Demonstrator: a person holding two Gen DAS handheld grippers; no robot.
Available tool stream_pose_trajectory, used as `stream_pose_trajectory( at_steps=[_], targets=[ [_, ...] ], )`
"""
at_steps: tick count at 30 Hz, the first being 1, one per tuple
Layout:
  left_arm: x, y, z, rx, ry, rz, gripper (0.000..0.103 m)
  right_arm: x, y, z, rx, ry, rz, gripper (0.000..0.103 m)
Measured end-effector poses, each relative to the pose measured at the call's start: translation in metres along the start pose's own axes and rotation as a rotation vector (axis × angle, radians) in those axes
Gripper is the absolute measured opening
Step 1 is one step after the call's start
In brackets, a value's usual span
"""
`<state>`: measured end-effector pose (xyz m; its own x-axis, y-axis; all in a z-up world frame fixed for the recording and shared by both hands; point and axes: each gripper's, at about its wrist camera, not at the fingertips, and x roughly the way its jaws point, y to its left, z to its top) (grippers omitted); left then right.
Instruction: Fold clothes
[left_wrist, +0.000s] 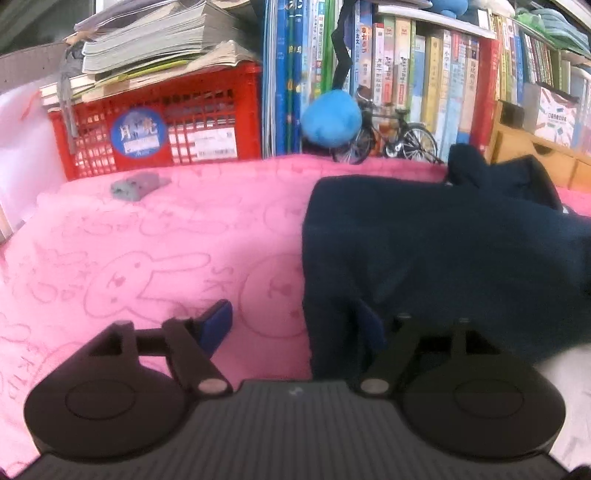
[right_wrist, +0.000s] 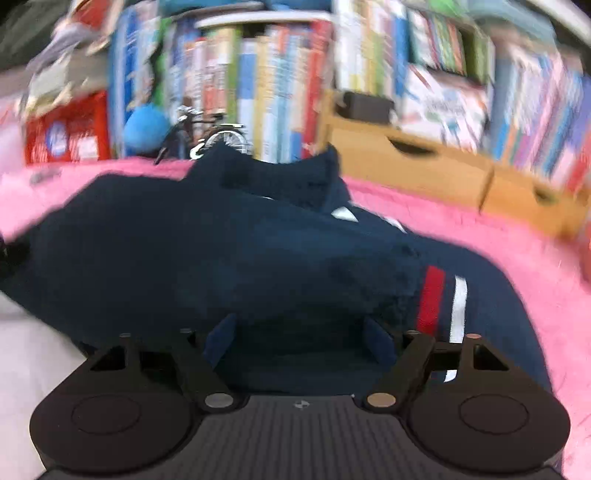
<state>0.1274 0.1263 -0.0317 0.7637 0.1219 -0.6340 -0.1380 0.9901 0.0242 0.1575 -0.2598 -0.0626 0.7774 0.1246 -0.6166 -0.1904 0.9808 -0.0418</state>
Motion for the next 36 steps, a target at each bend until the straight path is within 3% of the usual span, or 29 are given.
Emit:
stream_pose_trajectory(
  at_steps=[1,5,8,12,16,21,24,28,36],
  targets=[
    [-0.009,0.000,-0.001,-0.012,-0.008,-0.010,0.059,-0.006,-0.004,0.004,0.027,0.002,-0.002,0.058],
    [-0.060,0.000,-0.009,-0.051,-0.067,-0.099,0.058,-0.069,-0.011,0.005,-0.033,-0.151,0.004,0.076],
    [-0.107,-0.007,-0.021,0.000,-0.123,-0.153,0.058,-0.126,-0.028,-0.008,-0.027,-0.224,0.030,0.076],
    [-0.171,-0.013,-0.045,0.045,-0.144,-0.200,0.060,-0.196,-0.049,-0.037,-0.026,-0.254,0.033,0.076],
    [-0.229,-0.015,-0.086,0.043,-0.108,-0.239,0.064,-0.269,-0.052,-0.092,-0.001,-0.231,0.028,0.086],
    [-0.268,-0.024,-0.138,0.117,-0.042,-0.248,0.064,-0.337,-0.031,-0.186,0.039,-0.181,0.005,0.087],
    [-0.270,-0.034,-0.147,0.132,-0.024,-0.207,0.067,-0.351,-0.017,-0.216,0.087,-0.173,0.000,0.088],
    [-0.258,-0.050,-0.152,0.166,0.002,-0.165,0.067,-0.342,-0.003,-0.217,0.132,-0.137,0.017,0.088],
    [-0.245,-0.065,-0.173,0.183,0.076,-0.181,0.070,-0.300,0.022,-0.225,0.167,-0.013,0.054,0.088]
  ],
)
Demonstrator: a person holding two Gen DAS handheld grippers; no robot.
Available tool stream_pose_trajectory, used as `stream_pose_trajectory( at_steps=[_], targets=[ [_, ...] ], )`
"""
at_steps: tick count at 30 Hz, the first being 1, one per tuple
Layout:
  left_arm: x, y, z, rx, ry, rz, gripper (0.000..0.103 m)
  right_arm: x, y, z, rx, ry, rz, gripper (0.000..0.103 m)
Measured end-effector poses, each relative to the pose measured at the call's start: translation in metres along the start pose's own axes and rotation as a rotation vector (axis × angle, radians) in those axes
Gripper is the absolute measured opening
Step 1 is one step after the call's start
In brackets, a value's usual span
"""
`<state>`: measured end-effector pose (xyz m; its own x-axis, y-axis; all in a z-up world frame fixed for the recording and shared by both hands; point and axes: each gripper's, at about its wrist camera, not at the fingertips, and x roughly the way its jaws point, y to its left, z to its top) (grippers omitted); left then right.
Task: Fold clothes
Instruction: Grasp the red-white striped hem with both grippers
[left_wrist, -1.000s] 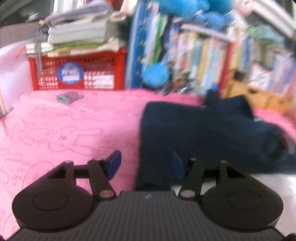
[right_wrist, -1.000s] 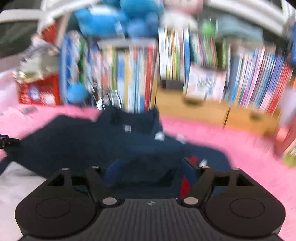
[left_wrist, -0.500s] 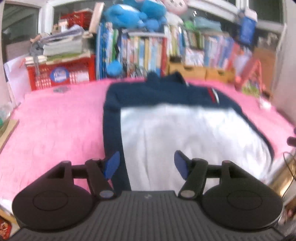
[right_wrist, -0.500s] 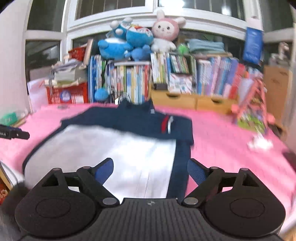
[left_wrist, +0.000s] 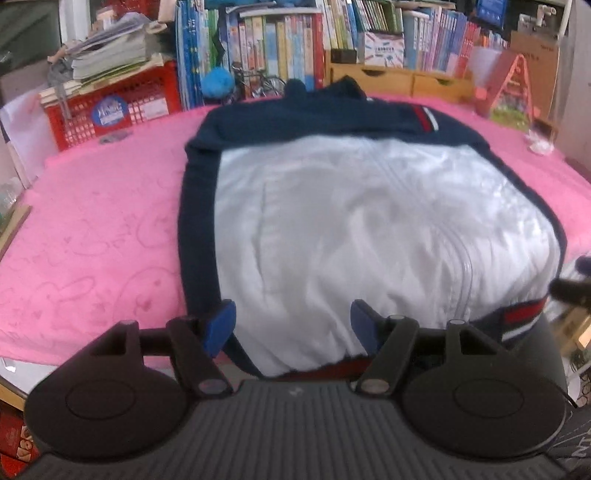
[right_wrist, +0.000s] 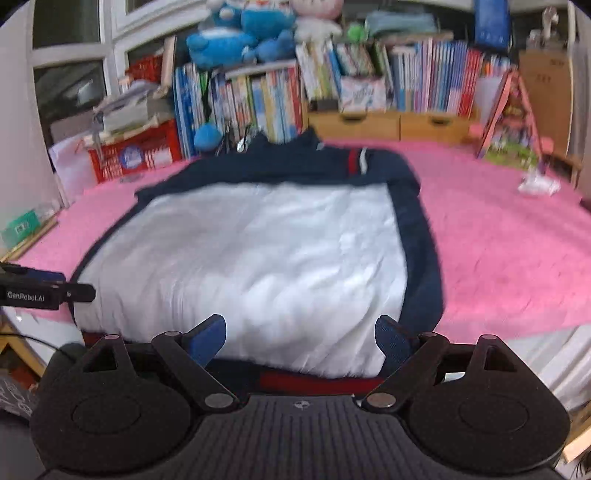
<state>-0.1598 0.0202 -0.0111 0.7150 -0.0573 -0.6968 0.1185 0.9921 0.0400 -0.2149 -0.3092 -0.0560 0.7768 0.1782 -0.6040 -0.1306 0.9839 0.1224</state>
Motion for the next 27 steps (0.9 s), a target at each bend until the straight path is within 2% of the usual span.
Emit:
stream_pose_trajectory(
  at_steps=[4,27],
  targets=[
    [0.001,-0.003,-0.003,0.008,0.005,-0.004,0.074,0.005,0.008,-0.004,-0.019,0.023,0.014,0.088],
    [0.012,-0.015,-0.011,0.049,0.060,-0.044,0.076,0.018,0.035,-0.011,-0.103,0.087,0.073,0.089]
  ],
)
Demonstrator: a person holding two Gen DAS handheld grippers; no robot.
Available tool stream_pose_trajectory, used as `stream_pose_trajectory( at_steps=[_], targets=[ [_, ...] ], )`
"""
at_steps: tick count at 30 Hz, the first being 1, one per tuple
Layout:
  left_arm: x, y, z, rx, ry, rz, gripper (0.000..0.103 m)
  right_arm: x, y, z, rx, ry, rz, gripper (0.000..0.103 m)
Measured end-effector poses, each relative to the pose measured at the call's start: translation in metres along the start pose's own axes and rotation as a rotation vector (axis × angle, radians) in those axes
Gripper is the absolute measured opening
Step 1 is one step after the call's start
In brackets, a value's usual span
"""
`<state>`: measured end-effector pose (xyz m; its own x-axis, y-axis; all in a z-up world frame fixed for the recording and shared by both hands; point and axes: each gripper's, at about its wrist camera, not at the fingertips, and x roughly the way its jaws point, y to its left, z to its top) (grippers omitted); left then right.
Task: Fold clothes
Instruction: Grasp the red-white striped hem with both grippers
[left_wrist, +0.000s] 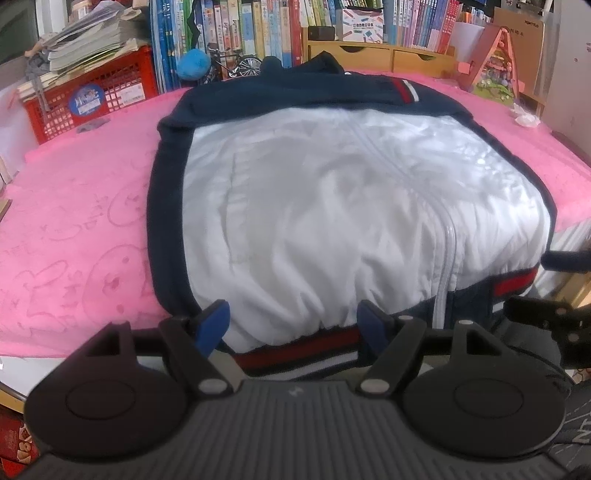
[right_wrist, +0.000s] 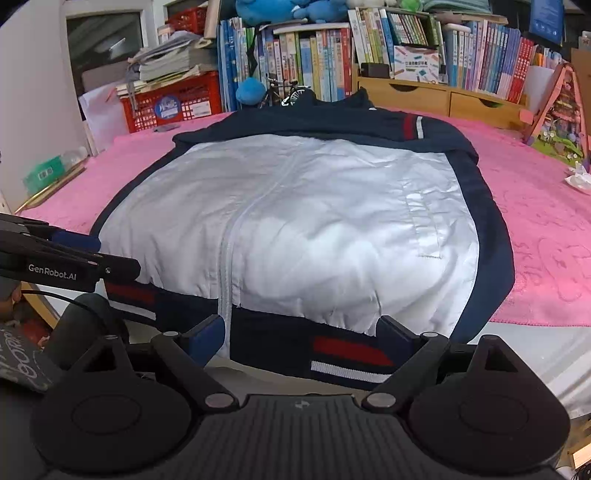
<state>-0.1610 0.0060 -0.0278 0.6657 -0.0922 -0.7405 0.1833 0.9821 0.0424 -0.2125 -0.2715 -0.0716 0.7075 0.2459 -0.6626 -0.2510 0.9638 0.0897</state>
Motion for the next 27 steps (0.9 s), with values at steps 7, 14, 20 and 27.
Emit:
stream_pose_trajectory(
  at_steps=[7,14,20,27],
  targets=[
    [0.002,-0.002,0.000,0.011,0.007,-0.003,0.076,0.001,-0.002,-0.001,0.001,0.003,0.006,0.089],
    [0.006,-0.004,-0.001,0.014,0.020,-0.007,0.079,0.004,-0.003,-0.001,0.007,0.008,0.011,0.089],
    [0.005,-0.002,-0.002,0.009,0.018,-0.018,0.080,0.005,-0.001,-0.003,0.013,0.009,0.016,0.089],
    [-0.009,0.054,-0.009,-0.209,-0.185,-0.249,0.080,-0.015,-0.045,-0.017,0.087,-0.190,-0.063,0.089]
  ],
)
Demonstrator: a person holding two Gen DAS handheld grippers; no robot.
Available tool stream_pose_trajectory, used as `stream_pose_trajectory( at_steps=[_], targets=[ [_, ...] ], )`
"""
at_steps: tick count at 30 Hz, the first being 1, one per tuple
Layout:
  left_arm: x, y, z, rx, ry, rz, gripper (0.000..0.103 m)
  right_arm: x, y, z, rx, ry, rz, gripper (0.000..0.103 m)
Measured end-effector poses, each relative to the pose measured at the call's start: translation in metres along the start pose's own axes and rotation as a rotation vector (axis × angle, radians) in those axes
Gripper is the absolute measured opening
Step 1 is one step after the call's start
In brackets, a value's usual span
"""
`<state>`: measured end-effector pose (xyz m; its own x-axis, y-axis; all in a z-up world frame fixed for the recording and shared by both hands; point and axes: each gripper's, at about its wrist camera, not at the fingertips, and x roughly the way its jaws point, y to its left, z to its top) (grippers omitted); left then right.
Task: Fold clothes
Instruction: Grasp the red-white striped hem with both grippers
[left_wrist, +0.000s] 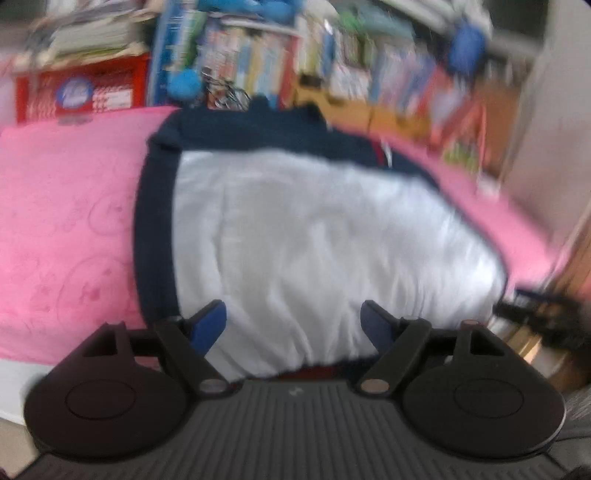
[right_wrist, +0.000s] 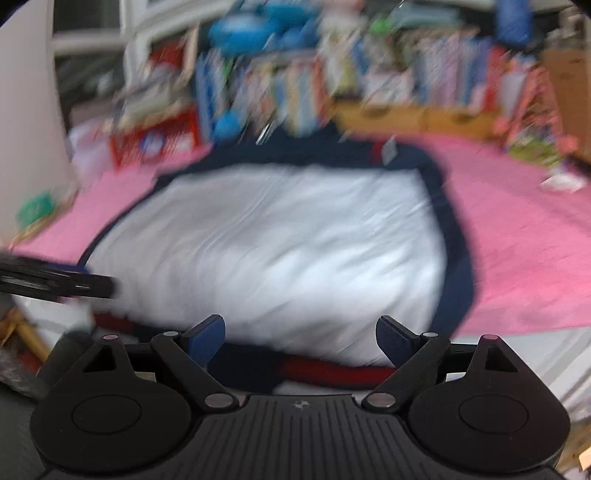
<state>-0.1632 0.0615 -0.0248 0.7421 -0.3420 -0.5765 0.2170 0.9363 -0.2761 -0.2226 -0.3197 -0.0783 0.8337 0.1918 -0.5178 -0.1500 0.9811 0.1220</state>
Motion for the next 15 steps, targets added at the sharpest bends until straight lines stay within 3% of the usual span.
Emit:
stream_pose_trajectory(
  at_steps=[2,5,12,15],
  targets=[
    [-0.004,0.020,-0.003,-0.073,-0.040,-0.044,0.080,-0.002,-0.025,-0.008,0.038,-0.024,-0.033,0.088],
    [-0.002,0.032,-0.011,-0.070,-0.027,-0.076,0.081,0.006,-0.055,-0.019,0.115,0.014,-0.054,0.086],
    [-0.009,0.046,-0.026,-0.034,0.040,-0.167,0.082,0.034,-0.068,-0.034,0.155,0.074,0.049,0.085],
    [-0.003,0.054,-0.035,-0.050,0.080,-0.133,0.082,0.046,-0.065,-0.037,0.145,0.092,0.080,0.085]
  ],
)
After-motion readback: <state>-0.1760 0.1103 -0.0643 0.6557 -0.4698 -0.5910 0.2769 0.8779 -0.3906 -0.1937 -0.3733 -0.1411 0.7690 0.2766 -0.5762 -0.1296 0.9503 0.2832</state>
